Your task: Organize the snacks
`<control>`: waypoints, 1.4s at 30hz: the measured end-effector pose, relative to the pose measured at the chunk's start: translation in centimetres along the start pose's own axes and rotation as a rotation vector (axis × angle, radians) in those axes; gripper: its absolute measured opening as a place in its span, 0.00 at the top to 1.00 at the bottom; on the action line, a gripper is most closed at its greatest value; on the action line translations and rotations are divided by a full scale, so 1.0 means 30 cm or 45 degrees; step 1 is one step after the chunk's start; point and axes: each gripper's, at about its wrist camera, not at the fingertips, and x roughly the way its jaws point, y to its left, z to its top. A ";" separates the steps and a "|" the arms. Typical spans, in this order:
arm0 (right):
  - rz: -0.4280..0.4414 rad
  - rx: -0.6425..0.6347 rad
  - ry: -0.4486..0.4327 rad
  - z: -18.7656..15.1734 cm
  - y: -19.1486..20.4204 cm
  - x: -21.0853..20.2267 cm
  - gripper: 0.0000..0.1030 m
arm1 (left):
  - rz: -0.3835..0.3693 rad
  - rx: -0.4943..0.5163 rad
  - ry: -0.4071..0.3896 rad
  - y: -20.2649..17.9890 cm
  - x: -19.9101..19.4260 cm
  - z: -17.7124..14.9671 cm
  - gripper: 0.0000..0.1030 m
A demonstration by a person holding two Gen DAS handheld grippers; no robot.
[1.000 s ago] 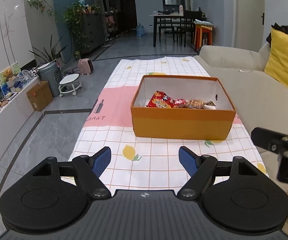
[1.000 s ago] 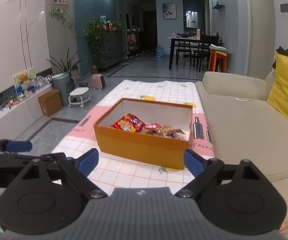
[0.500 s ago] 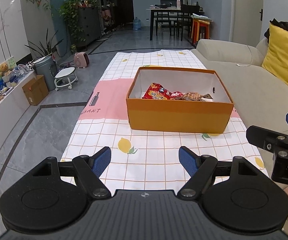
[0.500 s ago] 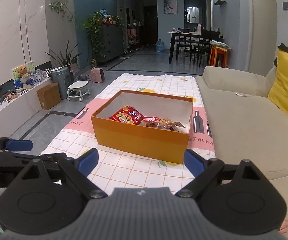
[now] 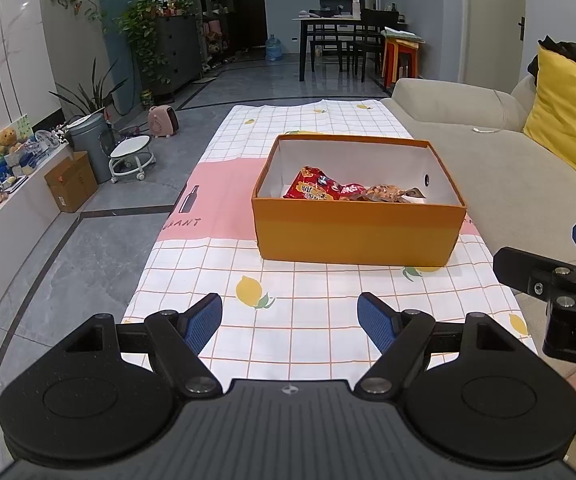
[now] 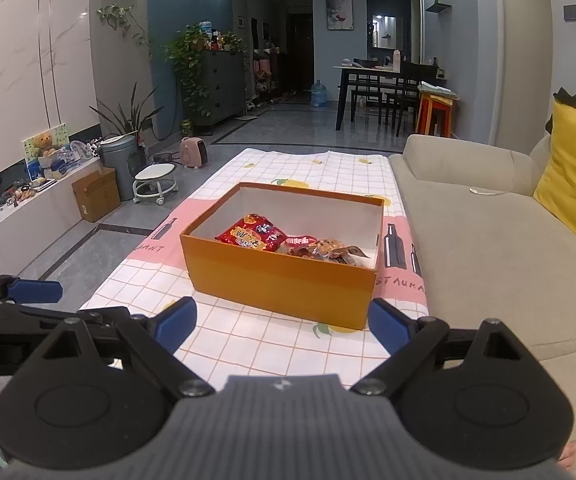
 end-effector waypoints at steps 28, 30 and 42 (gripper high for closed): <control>-0.003 0.000 -0.008 0.001 -0.004 -0.002 0.13 | 0.002 0.007 -0.001 -0.007 -0.010 0.016 0.12; -0.003 -0.001 -0.007 0.002 -0.002 -0.003 0.13 | 0.005 0.010 -0.001 -0.007 -0.011 0.018 0.12; -0.009 -0.001 -0.006 0.007 -0.003 -0.008 0.13 | 0.001 0.002 0.003 0.002 -0.026 0.019 0.12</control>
